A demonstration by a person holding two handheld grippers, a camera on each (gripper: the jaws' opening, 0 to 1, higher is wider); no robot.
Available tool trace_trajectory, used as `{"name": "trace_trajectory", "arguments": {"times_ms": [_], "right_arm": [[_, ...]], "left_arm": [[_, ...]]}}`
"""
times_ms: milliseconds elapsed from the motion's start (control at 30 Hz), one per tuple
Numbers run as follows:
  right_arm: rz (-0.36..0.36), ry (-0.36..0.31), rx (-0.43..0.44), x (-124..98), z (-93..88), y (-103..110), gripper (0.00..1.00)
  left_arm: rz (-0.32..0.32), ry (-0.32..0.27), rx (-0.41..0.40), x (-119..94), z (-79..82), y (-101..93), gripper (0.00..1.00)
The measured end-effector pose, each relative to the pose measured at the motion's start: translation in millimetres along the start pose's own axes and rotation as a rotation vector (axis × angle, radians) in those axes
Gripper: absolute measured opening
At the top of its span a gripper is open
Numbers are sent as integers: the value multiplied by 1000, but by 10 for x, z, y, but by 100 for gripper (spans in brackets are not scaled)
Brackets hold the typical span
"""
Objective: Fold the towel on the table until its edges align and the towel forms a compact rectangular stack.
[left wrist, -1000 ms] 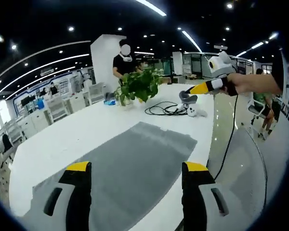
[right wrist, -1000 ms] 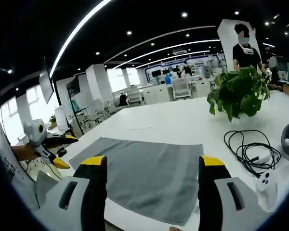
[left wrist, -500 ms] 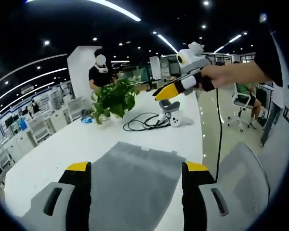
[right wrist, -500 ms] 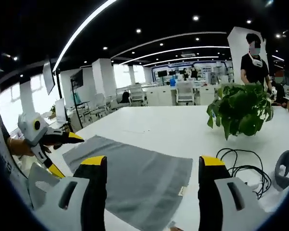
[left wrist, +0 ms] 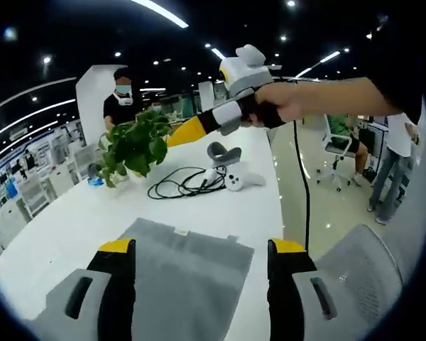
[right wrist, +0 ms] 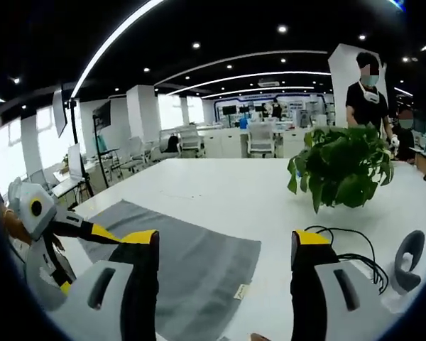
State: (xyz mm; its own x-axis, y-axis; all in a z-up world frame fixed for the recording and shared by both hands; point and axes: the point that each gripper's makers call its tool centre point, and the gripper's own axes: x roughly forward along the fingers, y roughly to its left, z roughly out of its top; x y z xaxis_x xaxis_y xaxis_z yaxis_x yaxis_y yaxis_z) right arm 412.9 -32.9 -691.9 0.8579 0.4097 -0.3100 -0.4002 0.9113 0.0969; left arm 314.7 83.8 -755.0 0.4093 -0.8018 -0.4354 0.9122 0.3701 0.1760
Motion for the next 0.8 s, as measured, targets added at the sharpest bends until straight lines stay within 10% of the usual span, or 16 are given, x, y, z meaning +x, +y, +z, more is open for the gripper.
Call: {"name": "trace_trajectory", "arguments": {"times_ms": [800], "right_arm": [[28,68,20,784,-324,-244,72]], "left_arm": [[-126,128,127,696,-466,-326,58]]}}
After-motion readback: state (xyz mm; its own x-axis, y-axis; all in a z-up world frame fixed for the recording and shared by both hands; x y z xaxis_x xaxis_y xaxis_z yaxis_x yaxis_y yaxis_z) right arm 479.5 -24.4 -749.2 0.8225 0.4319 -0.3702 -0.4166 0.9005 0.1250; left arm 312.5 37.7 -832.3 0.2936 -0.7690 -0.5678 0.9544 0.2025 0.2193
